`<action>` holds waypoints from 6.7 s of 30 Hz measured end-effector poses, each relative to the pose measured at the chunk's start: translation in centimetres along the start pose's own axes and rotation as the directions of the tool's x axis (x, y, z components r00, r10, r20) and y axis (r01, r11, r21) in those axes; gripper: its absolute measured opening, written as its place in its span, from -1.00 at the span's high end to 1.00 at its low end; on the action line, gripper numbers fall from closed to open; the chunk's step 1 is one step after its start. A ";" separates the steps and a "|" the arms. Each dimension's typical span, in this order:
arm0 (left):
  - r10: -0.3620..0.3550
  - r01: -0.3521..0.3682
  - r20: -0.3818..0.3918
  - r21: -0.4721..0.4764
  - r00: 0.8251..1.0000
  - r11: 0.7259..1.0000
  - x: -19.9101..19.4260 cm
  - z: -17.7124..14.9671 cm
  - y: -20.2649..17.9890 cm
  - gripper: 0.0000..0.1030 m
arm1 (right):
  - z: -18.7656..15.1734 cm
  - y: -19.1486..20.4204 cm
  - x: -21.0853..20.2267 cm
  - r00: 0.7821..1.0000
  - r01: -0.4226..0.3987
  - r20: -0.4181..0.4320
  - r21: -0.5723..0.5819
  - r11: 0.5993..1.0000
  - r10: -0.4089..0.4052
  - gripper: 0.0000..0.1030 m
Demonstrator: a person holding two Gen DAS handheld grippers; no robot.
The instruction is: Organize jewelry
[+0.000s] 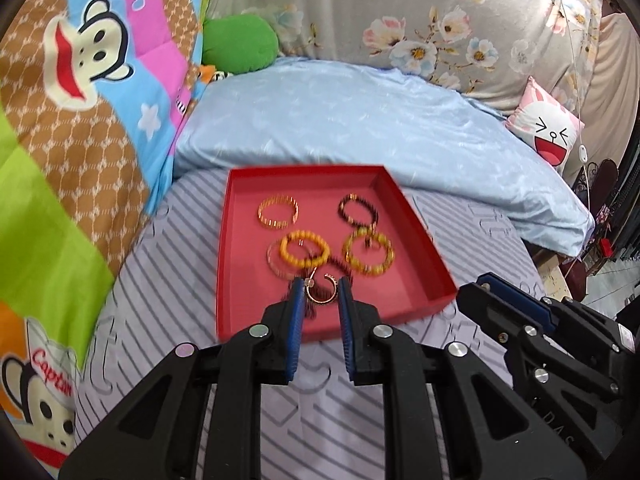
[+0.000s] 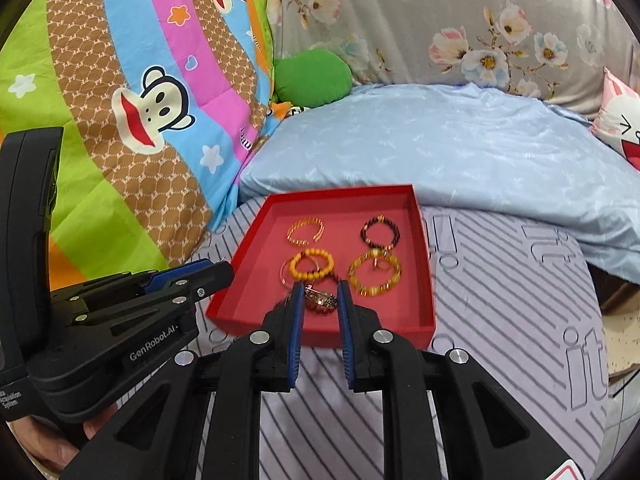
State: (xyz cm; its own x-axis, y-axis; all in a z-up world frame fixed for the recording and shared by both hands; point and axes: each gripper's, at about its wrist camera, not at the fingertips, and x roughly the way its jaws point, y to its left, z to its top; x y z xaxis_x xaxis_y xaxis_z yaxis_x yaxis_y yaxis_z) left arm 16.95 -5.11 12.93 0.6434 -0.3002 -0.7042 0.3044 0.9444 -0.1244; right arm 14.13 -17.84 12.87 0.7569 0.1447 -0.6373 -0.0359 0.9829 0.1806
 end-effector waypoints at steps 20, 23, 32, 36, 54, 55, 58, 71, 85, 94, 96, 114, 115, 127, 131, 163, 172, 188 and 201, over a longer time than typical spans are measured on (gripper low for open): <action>0.036 -0.036 -0.005 0.029 0.999 0.999 7.8 5.1 0.5 0.68 | 4.6 -1.9 8.8 0.999 0.039 -0.037 0.007 0.999 -0.039 0.69; 0.043 -0.042 -0.014 0.021 0.999 0.999 8.9 5.4 0.9 0.68 | 4.8 -2.1 10.3 0.998 0.043 -0.051 0.009 0.999 -0.042 0.69; 0.057 -0.056 -0.036 0.020 0.998 0.998 11.6 6.0 1.6 0.68 | 5.1 -2.7 13.2 0.995 0.057 -0.079 0.015 0.998 -0.055 0.69; 0.061 -0.060 -0.047 0.015 0.997 0.998 12.5 6.0 1.9 0.68 | 5.1 -2.8 14.1 0.994 0.062 -0.091 0.018 0.998 -0.060 0.69; 0.101 -0.100 -0.059 0.011 0.993 0.995 14.2 5.9 2.4 0.44 | 4.8 -3.0 15.6 0.991 0.071 -0.116 0.026 0.997 -0.067 0.64; 0.105 -0.105 -0.056 0.010 0.993 0.994 14.1 5.9 2.4 0.36 | 4.9 -2.9 15.6 0.991 0.074 -0.116 0.025 0.997 -0.070 0.63; 0.125 -0.125 -0.053 0.010 0.991 0.992 13.9 5.8 2.4 0.31 | 4.8 -2.9 15.4 0.990 0.081 -0.119 0.022 0.996 -0.078 0.62; 0.140 -0.141 -0.041 -0.005 0.989 0.990 12.0 5.3 2.4 0.22 | 4.5 -2.0 13.2 0.989 0.104 -0.102 0.005 0.995 -0.103 0.60; 0.130 -0.130 -0.040 -0.019 0.991 0.991 8.0 2.7 1.6 0.22 | 2.0 -1.0 8.8 0.988 0.132 -0.081 0.011 0.991 -0.131 0.55; 0.126 -0.127 -0.051 -0.024 0.991 0.992 5.8 0.1 1.1 0.22 | -0.6 -0.6 6.1 0.985 0.153 -0.082 0.010 0.988 -0.152 0.41; 0.131 -0.133 -0.054 -0.024 0.990 0.991 5.4 -0.4 1.1 0.20 | -1.1 -0.5 5.8 0.983 0.163 -0.087 0.010 0.987 -0.161 0.34; 0.210 -0.214 -0.072 -0.055 0.975 0.975 3.6 -4.7 2.1 -0.46 | -5.5 -1.8 4.0 0.972 0.206 -0.123 0.048 0.977 -0.199 -0.44; 0.216 -0.221 -0.075 -0.055 0.973 0.974 3.5 -4.9 2.1 -0.51 | -5.6 -1.8 4.0 0.972 0.208 -0.128 0.052 0.977 -0.200 -0.45; 0.235 -0.241 -0.082 -0.075 0.969 0.968 3.2 -6.2 2.7 -0.60 | -6.8 -1.6 3.6 0.969 0.222 -0.119 0.049 0.974 -0.215 -0.67; 0.236 -0.243 -0.086 -0.082 0.968 0.966 3.1 -6.5 2.9 -0.61 | -6.9 -1.5 3.5 0.969 0.223 -0.116 0.046 0.974 -0.217 -0.76; 0.278 -0.285 -0.084 -0.096 0.957 0.954 3.0 -7.3 3.3 -0.73 | -7.3 -1.4 3.6 0.965 0.236 -0.132 0.053 0.970 -0.227 -0.76; 0.281 -0.288 -0.080 -0.092 0.956 0.953 2.9 -7.2 3.2 -0.73 | -7.3 -1.5 3.6 0.964 0.237 -0.133 0.053 0.970 -0.228 -0.76; 0.294 -0.301 -0.085 -0.076 0.952 0.951 2.9 -7.1 3.2 -0.73 | -7.3 -1.5 3.6 0.963 0.241 -0.135 0.049 0.969 -0.233 -0.76; 0.299 -0.305 -0.084 -0.071 0.951 0.950 3.0 -7.1 3.1 -0.73 | -7.3 -1.5 3.6 0.963 0.243 -0.135 0.046 0.969 -0.235 -0.76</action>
State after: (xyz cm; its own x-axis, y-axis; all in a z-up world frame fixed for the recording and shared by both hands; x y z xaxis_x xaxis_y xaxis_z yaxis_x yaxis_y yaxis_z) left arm 14.83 -2.15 5.45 0.6433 0.0081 -0.7656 0.0434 0.9979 0.0470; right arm 12.16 -17.94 4.82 0.6493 -0.0764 -0.7567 0.1795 0.9822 0.0549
